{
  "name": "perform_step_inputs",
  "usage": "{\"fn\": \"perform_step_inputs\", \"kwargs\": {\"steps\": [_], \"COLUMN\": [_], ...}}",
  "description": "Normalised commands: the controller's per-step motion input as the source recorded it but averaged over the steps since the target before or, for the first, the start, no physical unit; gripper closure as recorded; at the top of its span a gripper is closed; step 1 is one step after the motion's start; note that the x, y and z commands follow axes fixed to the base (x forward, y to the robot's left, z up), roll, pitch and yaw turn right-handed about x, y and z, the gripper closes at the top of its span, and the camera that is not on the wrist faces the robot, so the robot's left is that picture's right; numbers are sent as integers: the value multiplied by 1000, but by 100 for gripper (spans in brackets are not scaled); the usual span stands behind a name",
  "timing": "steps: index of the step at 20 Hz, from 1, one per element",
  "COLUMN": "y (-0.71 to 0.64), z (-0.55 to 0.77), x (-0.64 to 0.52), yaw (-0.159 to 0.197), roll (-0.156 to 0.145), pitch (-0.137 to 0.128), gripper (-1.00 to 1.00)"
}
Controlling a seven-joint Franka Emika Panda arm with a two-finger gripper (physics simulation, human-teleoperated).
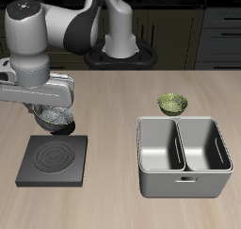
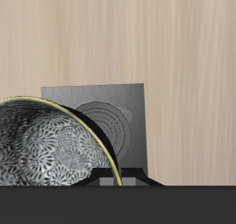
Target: Place the black bowl on the flat stove and turn on the flat stove
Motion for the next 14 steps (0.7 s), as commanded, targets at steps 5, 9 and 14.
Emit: {"fn": "perform_step_inputs", "kwargs": {"steps": [5,9,14], "y": [23,8,74], "z": [-317,-135,-207], "x": [-31,-28,6], "yaw": [1,-6,-1], "roll": [19,4,12], "pitch": [33,13,26], "gripper": [100,100,100]}}
